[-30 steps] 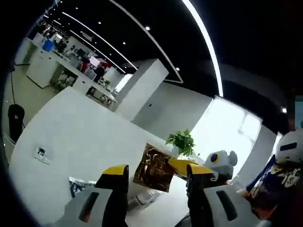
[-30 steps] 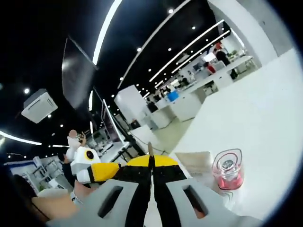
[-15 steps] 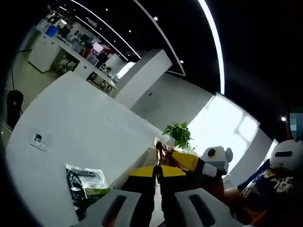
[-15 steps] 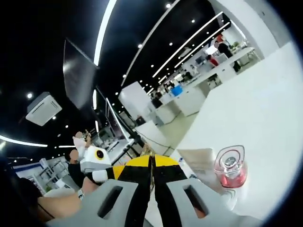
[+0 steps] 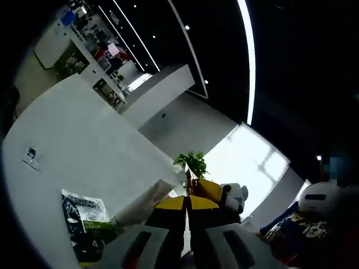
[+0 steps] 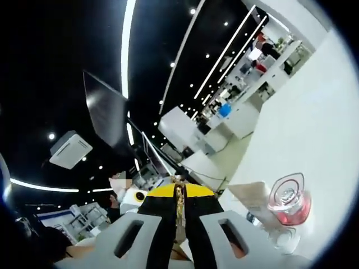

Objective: Arrange the skincare products in the storage area until every visible bottle or jar stands upright without overlapping.

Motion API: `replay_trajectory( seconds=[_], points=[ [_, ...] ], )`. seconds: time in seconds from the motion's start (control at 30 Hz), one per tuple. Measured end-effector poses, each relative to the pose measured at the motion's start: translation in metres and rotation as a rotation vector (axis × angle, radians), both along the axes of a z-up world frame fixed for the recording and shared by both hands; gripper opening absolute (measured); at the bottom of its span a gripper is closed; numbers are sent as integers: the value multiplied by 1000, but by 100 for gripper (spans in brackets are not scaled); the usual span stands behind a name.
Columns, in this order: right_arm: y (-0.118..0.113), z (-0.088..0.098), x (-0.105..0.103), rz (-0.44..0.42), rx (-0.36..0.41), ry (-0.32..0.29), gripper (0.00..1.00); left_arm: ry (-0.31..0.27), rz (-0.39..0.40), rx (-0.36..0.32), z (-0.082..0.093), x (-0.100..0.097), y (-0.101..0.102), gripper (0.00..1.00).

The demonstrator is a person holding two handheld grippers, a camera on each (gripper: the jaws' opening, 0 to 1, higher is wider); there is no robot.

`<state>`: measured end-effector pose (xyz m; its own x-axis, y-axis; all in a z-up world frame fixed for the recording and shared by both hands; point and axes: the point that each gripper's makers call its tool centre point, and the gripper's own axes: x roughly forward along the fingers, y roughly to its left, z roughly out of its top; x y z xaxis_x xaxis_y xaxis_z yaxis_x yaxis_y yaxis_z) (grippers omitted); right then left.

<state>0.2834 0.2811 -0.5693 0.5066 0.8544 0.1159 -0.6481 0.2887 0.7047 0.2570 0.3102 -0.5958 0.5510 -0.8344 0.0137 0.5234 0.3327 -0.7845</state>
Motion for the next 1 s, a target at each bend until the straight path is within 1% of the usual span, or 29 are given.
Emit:
replay_trajectory(
  seconds=[0.03, 0.17, 0.23, 0.3, 0.37, 0.4, 0.43, 0.47, 0.5, 0.53, 0.57, 0.6, 0.63, 0.67, 0.73, 0.77, 0.8, 0.87, 0.9, 0.97, 1.0],
  points=[
    [0, -3, 0, 2, -9, 15, 0, 0, 5, 20, -3, 1, -1, 1],
    [-1, -6, 1, 3, -23, 39, 0, -4, 2, 33, -4, 0, -2, 1],
    [-2, -8, 1, -4, -36, 38, 0, -3, 2, 34, -5, 0, -2, 1],
    [-3, -9, 3, -21, -54, 32, 0, -14, 21, 53, -8, 2, -3, 3],
    [-4, -11, 5, -42, -69, 26, 0, -50, 83, 121, -14, 11, 1, 6],
    [-5, -12, 6, -53, -83, 23, 0, -91, 139, 183, -17, 17, 5, 12],
    [-7, -15, 10, -84, -117, 8, 0, -116, 167, 211, -18, 20, 7, 18],
    [-8, -16, 11, -99, -132, -3, 0, -144, 200, 239, -18, 23, 8, 26],
    [-7, -16, 10, -106, -139, -10, 0, -153, 208, 260, -20, 24, 7, 39],
    [-6, -16, 10, -107, -144, -16, 0, -158, 203, 285, -22, 23, 4, 47],
    [-5, -18, 10, -118, -167, -32, 0, -162, 198, 307, -25, 22, 1, 55],
    [-4, -19, 10, -128, -182, -44, 0, -174, 191, 351, -29, 20, -3, 63],
    [-4, -21, 11, -141, -203, -63, 0, -186, 185, 401, -33, 19, -4, 66],
    [-4, -22, 11, -151, -218, -74, 0, -204, 186, 471, -38, 18, -6, 67],
    [-4, -25, 14, -183, -279, -118, 0, -253, 225, 577, -41, 21, -4, 65],
    [-3, -27, 14, -196, -309, -144, 0, -271, 238, 602, -41, 22, -4, 64],
    [-2, -28, 13, -196, -318, -157, 0, -296, 251, 655, -42, 22, -4, 65],
    [3, -28, 10, -187, -316, -163, 0, -334, 261, 699, -41, 23, -7, 66],
    [4, -28, 9, -187, -321, -170, 0, -344, 249, 715, -42, 21, -13, 66],
    [8, -29, 7, -193, -342, -205, 0, -363, 221, 739, -41, 17, -23, 65],
    [8, -28, 7, -198, -349, -220, 0, -379, 226, 755, -41, 18, -24, 65]
  ],
)
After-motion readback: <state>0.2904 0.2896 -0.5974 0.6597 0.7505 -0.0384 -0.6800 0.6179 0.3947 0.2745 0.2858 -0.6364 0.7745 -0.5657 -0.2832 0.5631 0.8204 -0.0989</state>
